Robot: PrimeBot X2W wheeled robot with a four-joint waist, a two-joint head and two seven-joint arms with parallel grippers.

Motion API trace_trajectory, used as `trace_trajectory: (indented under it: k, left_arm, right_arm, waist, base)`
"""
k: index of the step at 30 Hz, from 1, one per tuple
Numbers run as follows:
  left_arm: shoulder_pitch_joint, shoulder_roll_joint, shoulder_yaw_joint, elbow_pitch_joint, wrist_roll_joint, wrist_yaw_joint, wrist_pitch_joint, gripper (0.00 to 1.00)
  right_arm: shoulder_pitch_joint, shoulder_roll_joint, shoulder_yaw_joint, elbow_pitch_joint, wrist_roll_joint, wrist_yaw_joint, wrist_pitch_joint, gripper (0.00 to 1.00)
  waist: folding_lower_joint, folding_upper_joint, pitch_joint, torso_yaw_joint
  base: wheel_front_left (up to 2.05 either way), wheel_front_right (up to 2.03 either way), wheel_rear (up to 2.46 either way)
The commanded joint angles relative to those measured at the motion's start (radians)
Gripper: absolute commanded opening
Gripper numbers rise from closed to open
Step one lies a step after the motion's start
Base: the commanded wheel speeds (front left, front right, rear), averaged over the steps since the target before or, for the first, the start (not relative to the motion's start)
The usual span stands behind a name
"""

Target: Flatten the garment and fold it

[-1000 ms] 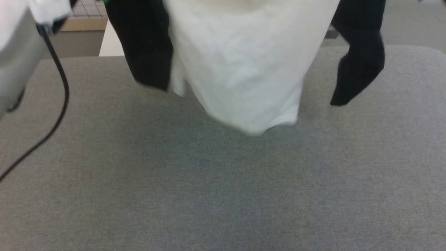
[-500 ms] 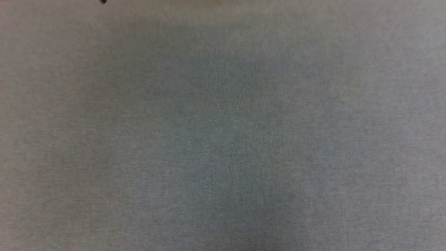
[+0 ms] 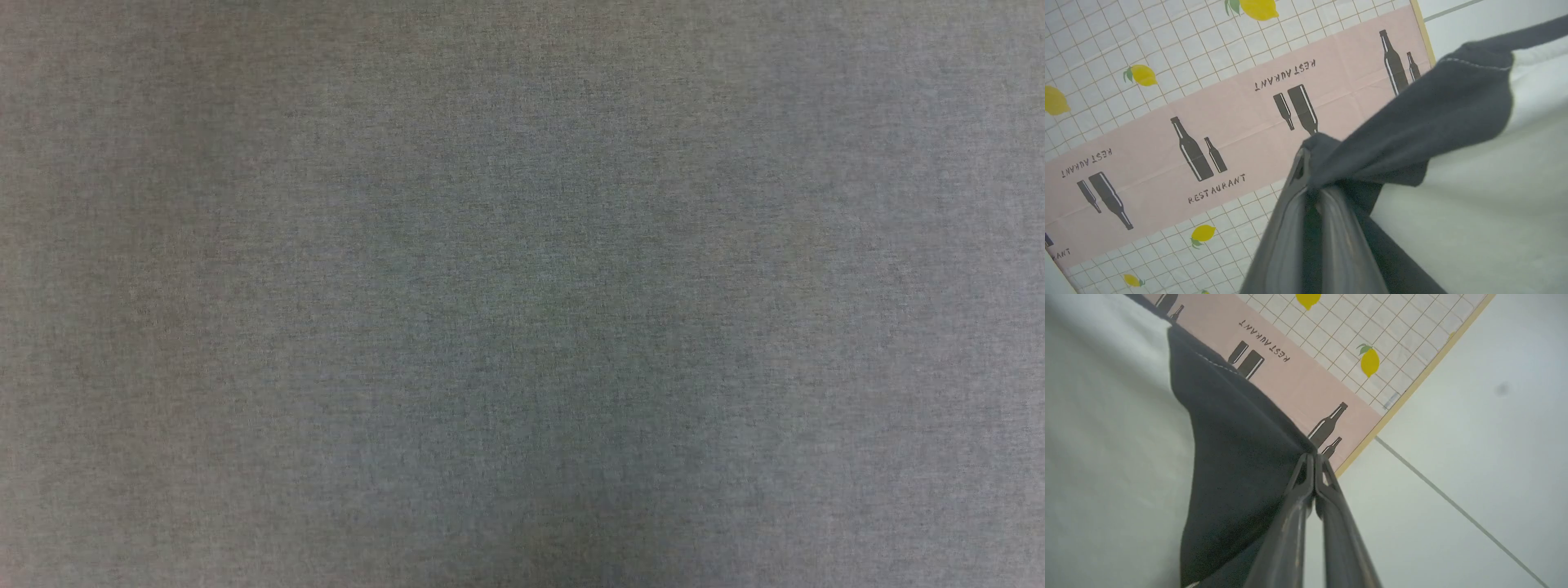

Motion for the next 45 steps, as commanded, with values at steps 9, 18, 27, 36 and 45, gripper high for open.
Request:
trace_trajectory:
  k: [9, 18, 27, 36, 45]
  left_arm:
    - [0.383, 0.015, -0.022, -0.012, -0.053, 0.008, -0.075, 0.00]
    - [0.938, 0.042, 0.034, -0.224, -0.064, 0.077, -0.081, 0.00]
    - [1.416, 0.053, 0.060, -0.335, -0.096, 0.108, -0.082, 0.00]
    - [1.679, 0.059, 0.014, -0.322, -0.128, 0.088, -0.082, 0.00]
    - [1.830, 0.061, -0.055, -0.359, -0.142, 0.116, -0.042, 0.00]
  right_arm:
    - [0.347, 0.036, 0.089, 0.044, 0.056, -0.002, -0.063, 0.00]
    - [0.825, -0.051, 0.219, -0.173, 0.222, -0.002, -0.065, 0.00]
    - [1.276, -0.153, 0.299, -0.288, 0.346, -0.002, -0.056, 0.00]
    - [1.621, -0.196, 0.253, -0.417, 0.381, -0.002, 0.018, 0.00]
    - [1.900, -0.193, 0.127, -0.524, 0.339, -0.002, 0.093, 0.00]
  waist:
    - [-0.0002, 0.0000, -0.117, 0.013]
    - [-0.0002, 0.0000, -0.300, 0.026]
    - [-0.0002, 0.0000, -0.466, 0.019]
    - [-0.0002, 0.0000, -0.566, 0.007]
    - [-0.0002, 0.0000, -0.596, 0.013]
  base:
    - [0.00, 0.00, 0.00]
    - [0.00, 0.00, 0.00]
    - [0.00, 0.00, 0.00]
    - [0.00, 0.00, 0.00]
    - [0.00, 0.00, 0.00]
